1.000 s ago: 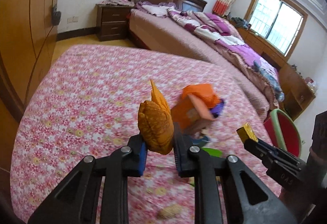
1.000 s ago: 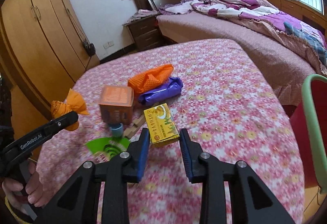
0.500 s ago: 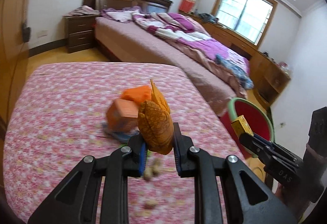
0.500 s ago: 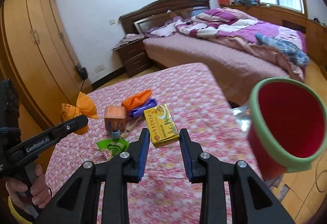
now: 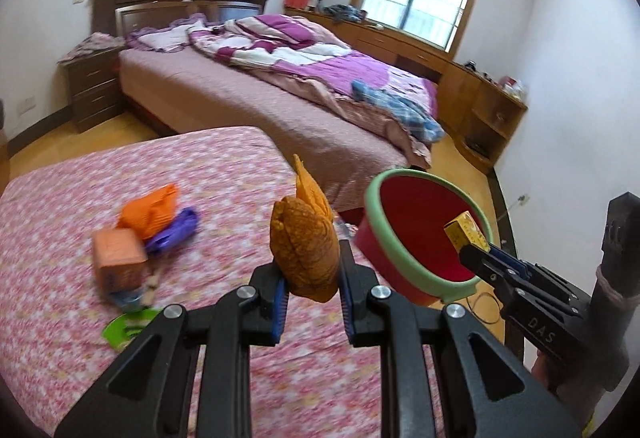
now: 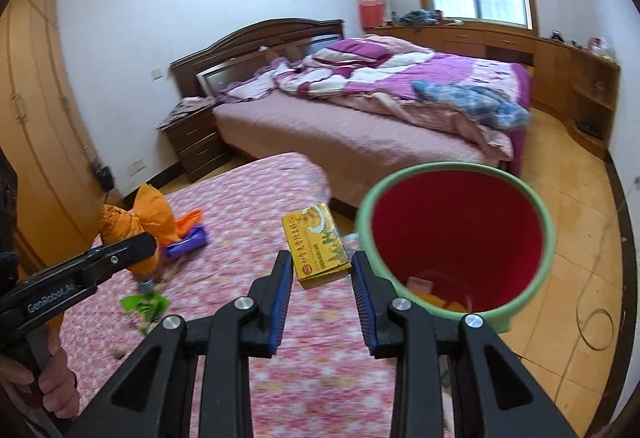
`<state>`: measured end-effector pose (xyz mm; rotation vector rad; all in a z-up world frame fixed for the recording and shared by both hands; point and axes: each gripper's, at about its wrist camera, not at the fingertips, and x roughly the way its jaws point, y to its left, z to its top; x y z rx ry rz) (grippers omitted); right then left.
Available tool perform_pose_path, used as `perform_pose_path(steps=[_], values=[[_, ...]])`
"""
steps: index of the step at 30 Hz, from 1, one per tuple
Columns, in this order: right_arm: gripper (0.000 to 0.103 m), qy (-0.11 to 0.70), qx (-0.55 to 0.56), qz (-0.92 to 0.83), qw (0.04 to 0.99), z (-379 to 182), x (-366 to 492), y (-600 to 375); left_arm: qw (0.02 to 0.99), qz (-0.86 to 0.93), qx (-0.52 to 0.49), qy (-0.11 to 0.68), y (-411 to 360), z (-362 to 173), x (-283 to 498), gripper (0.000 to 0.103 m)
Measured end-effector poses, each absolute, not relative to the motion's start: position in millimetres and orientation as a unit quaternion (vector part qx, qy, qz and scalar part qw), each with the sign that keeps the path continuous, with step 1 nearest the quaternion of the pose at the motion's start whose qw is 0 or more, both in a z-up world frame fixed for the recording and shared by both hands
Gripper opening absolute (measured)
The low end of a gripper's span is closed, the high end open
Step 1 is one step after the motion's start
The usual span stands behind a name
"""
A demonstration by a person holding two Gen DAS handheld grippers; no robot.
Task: Collect trash
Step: 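Carry both items over the red bucket and open both tools to drop them, then move both tools back over the bed toward the orange cardboard box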
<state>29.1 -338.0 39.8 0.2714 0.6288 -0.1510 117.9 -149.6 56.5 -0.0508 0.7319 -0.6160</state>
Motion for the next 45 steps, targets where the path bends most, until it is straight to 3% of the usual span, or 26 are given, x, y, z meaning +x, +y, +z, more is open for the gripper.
perform_pose_path(steps=[23,29,38,45], values=[[0.035,0.318,0.226,-0.149,0.908,-8.5,29.0,-468.2,0.833,-0.392,0.045,0.389,-307.5,15.0,146.4,0.022],[0.039,0.308,0.238,-0.154,0.908,-13.3,25.8,-480.8,0.833,-0.402,0.043,0.378,-319.5,16.4,147.5,0.045],[0.043,0.292,0.254,-0.148,0.91,-10.6,20.5,-482.5,0.842,-0.385,0.039,0.375,-309.0,21.4,149.2,0.045],[0.052,0.289,0.252,-0.14,0.913,-5.0,17.4,-470.2,0.856,-0.354,0.021,0.376,-275.1,26.1,149.7,0.045]])
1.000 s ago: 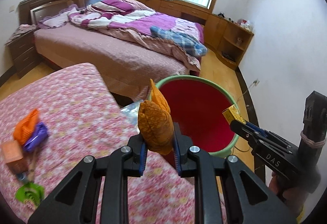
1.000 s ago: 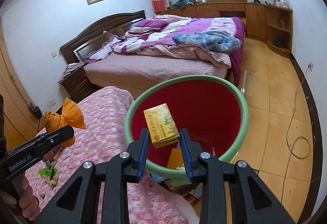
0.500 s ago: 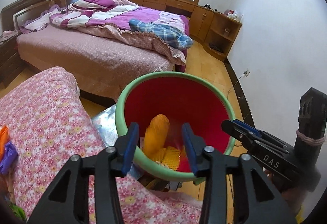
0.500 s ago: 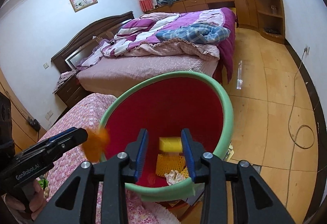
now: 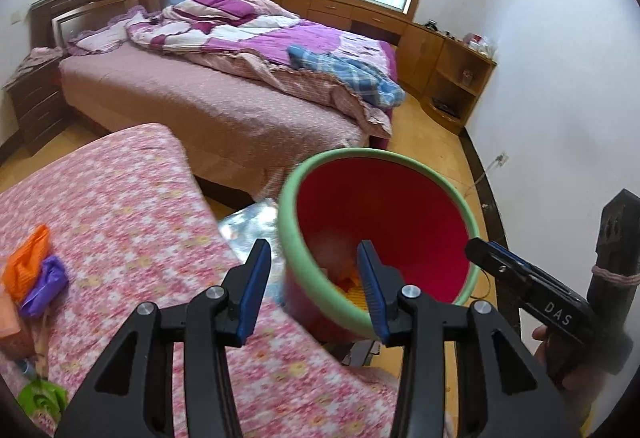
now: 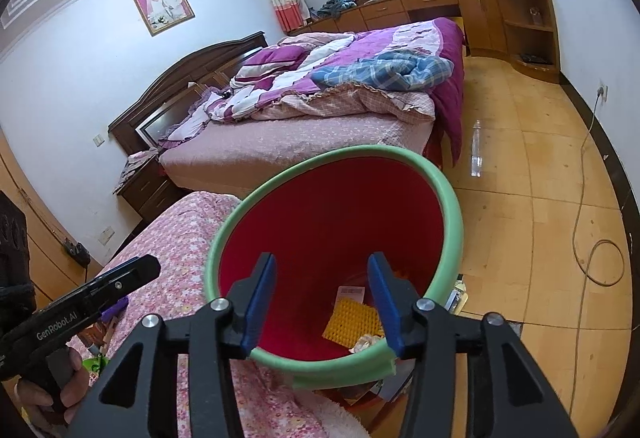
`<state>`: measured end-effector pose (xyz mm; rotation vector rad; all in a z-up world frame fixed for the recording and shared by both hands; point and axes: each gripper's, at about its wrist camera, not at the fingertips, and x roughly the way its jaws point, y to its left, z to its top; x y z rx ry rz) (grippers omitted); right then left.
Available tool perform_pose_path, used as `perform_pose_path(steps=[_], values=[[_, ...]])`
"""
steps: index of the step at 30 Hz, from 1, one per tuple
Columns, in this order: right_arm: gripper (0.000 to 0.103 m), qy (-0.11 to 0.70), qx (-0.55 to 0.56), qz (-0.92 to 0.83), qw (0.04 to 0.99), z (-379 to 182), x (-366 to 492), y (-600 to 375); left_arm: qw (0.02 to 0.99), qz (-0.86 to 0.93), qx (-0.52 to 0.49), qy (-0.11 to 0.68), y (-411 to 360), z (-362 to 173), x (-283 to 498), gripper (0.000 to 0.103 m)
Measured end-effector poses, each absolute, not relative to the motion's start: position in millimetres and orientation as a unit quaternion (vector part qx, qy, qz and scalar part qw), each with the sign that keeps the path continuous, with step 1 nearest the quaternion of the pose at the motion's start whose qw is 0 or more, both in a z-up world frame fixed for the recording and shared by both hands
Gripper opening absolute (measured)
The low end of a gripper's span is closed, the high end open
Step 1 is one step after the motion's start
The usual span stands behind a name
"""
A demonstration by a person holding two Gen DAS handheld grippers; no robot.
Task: Collect trash
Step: 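Move both tools back over the bed toward the orange cardboard box, then close the left tool on the orange cardboard box and lift it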
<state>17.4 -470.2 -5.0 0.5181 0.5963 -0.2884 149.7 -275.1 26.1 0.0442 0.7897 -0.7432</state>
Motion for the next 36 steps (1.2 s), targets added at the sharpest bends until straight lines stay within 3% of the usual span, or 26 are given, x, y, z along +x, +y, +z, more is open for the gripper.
perform_pose_path(steps=[5,15,20,36], values=[[0.061,0.289,0.249,-0.136,0.914,-1.1,18.1,-457.2,0.872,-0.316,0.01,0.374,-245.1,28.8,153.8,0.053],[0.07,0.299,0.246,-0.116,0.915,1.7,22.6,-427.8,0.897,-0.241,0.001,0.371,-167.5,31.5,168.1,0.055],[0.072,0.306,0.237,-0.108,0.916,2.1,30.2,-411.1,0.911,-0.19,-0.008,0.365,-121.5,30.9,175.0,0.065],[0.074,0.336,0.211,-0.098,0.912,-4.7,46.9,-375.8,0.916,-0.076,-0.056,0.389,-20.7,-6.7,212.3,0.066]])
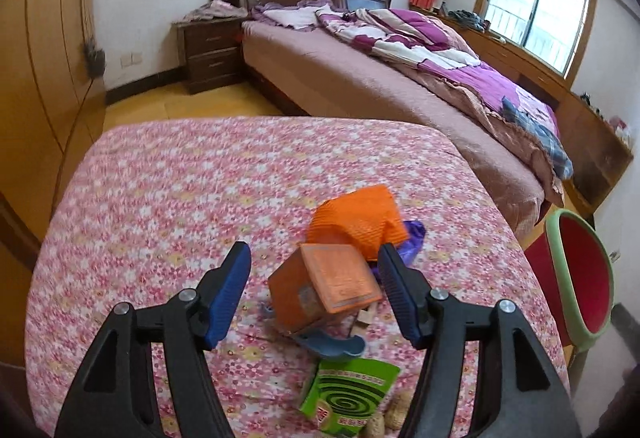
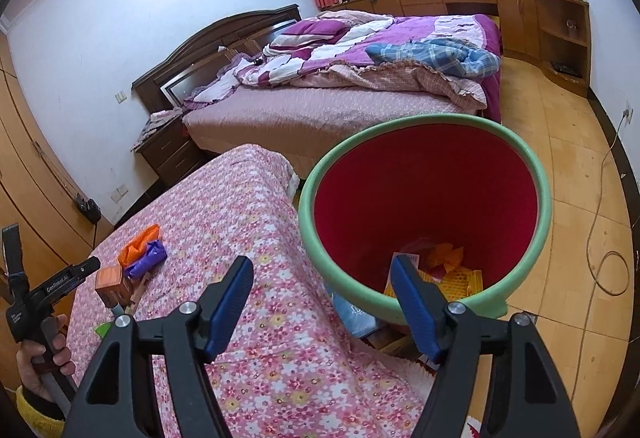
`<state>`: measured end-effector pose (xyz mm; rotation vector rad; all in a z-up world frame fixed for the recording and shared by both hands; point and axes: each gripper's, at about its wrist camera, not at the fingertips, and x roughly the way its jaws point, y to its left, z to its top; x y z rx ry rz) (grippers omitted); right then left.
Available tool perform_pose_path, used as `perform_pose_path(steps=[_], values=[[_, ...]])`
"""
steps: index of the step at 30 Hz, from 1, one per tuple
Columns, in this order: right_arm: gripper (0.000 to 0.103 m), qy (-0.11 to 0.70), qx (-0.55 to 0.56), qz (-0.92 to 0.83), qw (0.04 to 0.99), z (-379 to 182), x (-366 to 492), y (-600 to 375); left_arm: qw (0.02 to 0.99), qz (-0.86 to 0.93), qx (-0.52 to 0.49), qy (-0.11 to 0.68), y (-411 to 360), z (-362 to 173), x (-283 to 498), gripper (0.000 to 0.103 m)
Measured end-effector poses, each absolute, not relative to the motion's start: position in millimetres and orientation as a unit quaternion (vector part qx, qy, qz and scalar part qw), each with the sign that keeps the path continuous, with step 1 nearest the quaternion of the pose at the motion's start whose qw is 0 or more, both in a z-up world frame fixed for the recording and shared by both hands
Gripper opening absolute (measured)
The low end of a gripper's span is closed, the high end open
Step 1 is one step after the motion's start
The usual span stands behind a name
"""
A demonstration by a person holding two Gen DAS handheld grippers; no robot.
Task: Collect trash
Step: 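Close the left tool on the orange cardboard box and lift it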
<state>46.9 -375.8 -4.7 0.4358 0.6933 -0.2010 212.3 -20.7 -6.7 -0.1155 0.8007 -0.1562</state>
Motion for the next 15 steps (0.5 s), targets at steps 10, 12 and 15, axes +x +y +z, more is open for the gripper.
perform_pose_path(steps=[10,12,15], values=[[0.074,0.351,0.201,-0.092,0.91,-9.7,53.8,-363.7,0.896,-0.102,-0.078,0.424,-21.7,-34.2,225.2,0.066],[0.074,0.353,0.2,-0.09,0.909,-11.1,55.0,-362.5,0.896,-0.106,-0.072,0.425,-25.8,-36.2,223.1,0.065],[0.074,0.357,0.2,-0.087,0.908,-13.3,55.7,-362.0,0.901,-0.107,-0.051,0.417,-35.6,-36.7,217.2,0.065]])
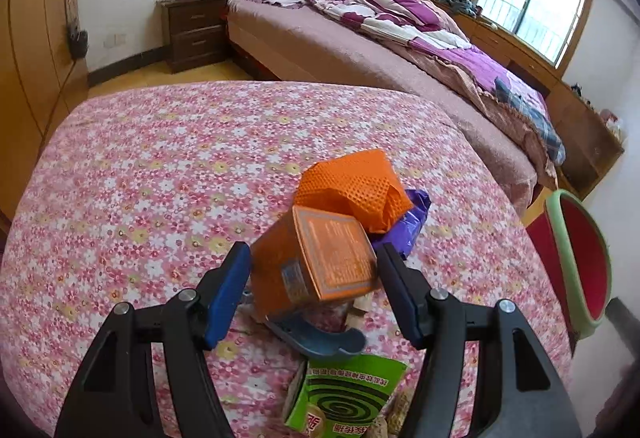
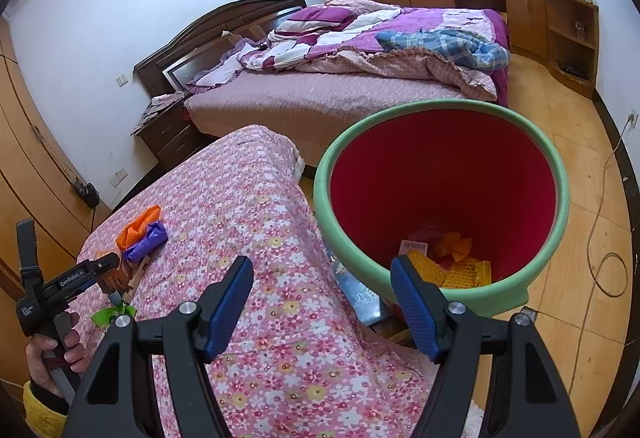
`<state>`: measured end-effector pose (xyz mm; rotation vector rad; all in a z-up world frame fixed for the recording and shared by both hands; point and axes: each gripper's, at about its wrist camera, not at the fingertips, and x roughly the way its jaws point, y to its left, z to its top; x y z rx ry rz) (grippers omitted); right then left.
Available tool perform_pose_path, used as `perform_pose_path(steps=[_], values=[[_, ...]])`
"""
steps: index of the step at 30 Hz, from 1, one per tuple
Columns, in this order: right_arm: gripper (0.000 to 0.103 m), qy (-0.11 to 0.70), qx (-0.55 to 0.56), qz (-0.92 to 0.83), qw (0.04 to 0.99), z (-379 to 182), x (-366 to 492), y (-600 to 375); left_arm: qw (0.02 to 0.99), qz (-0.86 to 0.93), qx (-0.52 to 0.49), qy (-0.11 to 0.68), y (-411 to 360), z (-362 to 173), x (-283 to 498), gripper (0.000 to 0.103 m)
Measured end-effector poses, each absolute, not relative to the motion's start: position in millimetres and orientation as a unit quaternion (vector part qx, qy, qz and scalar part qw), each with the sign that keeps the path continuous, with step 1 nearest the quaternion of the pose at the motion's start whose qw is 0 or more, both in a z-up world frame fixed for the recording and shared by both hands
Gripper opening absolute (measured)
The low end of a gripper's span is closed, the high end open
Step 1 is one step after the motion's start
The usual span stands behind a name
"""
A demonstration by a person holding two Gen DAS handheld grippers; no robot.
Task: Collect trash
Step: 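Close the left tool on the orange cardboard box and lift it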
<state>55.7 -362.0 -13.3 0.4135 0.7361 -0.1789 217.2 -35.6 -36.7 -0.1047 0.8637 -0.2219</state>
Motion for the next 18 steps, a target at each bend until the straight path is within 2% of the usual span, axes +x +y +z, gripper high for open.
perform_pose_path(steps=[3,6,8,10,14,15,17,18], values=[[0.074,0.358,0.2,-0.084,0.908,-14.8,55.4,-361.2,0.906,-0.105,-0.032,0.408,-42.7,-36.4,213.3,0.062],[0.074,0.36,0.201,-0.081,0.908,-15.8,56.0,-360.3,0.916,-0.096,-0.011,0.389,-48.2,-31.1,207.3,0.053],[0.074,0.362,0.199,-0.079,0.907,-15.5,57.9,-359.4,0.922,-0.101,-0.002,0.374,-51.0,-25.9,202.0,0.035],[0.074,0.362,0.196,-0.075,0.908,-13.8,60.2,-357.1,0.924,-0.111,0.002,0.367,-52.7,-20.4,198.7,0.028],[0.074,0.358,0.19,-0.062,0.912,-8.6,62.2,-348.7,0.922,-0.117,0.015,0.368,-57.2,-19.8,196.6,0.03],[0.074,0.356,0.189,-0.058,0.913,-7.3,62.4,-346.4,0.923,-0.113,0.018,0.368,-58.6,-20.5,196.5,0.034],[0.074,0.354,0.188,-0.053,0.915,-5.6,61.9,-343.1,0.92,-0.107,0.017,0.376,-60.7,-24.4,198.1,0.054],[0.074,0.353,0.187,-0.051,0.915,-5.0,62.0,-341.4,0.919,-0.102,0.014,0.381,-62.8,-27.6,199.7,0.056]])
